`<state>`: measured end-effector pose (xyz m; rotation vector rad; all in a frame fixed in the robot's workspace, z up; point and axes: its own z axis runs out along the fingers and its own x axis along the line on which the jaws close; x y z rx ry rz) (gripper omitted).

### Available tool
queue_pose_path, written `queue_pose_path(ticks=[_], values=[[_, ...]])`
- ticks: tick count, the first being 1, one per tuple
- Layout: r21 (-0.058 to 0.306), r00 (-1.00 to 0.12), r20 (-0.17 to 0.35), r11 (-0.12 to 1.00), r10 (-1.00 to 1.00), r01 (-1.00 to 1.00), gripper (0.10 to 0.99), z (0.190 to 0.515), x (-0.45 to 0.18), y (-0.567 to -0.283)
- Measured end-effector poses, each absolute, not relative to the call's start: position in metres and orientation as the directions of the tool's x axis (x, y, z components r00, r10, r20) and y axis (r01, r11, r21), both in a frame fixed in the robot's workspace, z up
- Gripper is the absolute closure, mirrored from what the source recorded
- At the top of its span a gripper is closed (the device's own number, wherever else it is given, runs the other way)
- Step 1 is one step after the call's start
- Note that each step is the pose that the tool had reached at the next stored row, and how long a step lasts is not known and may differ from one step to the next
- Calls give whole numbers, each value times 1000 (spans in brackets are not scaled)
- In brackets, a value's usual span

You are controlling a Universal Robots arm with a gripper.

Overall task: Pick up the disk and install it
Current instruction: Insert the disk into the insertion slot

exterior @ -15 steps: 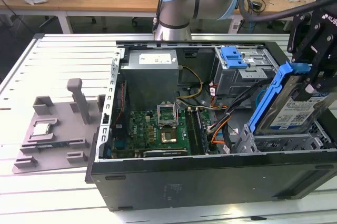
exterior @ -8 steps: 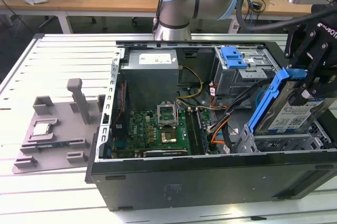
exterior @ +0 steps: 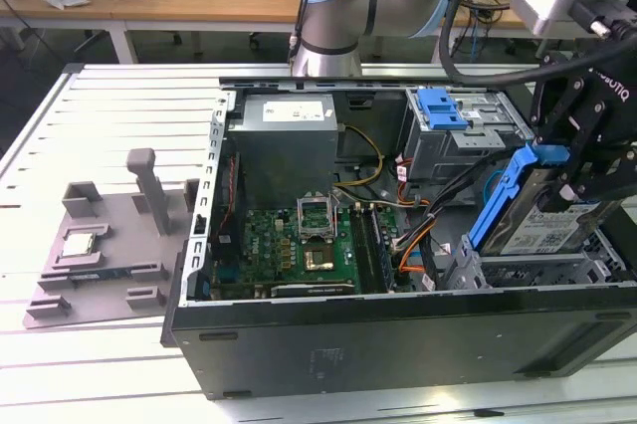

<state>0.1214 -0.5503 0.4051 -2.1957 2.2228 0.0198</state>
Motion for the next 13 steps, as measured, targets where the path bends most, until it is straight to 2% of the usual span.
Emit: queue_pose_path(ticks=[13], values=[[-3, -12, -21, 12, -1000, -1000, 706, 394, 121, -550]])
